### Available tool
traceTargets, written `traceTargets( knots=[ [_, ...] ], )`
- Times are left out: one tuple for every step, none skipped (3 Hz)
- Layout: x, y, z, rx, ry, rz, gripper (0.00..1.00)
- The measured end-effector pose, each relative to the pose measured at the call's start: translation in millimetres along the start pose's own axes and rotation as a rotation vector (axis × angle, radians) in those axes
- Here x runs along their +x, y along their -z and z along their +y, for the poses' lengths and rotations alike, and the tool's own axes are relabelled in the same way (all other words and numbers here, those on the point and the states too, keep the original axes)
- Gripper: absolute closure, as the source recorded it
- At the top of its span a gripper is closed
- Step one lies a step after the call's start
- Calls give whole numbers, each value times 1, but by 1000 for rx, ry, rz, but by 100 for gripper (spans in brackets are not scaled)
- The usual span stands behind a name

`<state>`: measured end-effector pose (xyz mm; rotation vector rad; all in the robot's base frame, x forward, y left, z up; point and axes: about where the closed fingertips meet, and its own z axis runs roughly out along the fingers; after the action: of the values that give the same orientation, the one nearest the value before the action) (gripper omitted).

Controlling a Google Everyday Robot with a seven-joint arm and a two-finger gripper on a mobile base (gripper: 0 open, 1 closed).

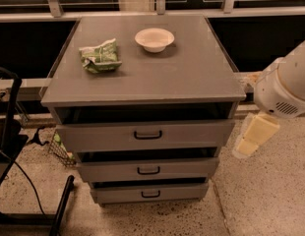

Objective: Open bottom drawer

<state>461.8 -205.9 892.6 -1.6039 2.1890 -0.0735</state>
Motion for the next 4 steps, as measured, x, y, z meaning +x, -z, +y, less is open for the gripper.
traceTargets(
  knots=[
    [13,-66,18,-50,-18,2,0],
    [29,-121,40,-125,-37,32,0],
    [29,-122,40,-125,-37,32,0],
    [36,-137,51,-163,-27,35,0]
  ],
)
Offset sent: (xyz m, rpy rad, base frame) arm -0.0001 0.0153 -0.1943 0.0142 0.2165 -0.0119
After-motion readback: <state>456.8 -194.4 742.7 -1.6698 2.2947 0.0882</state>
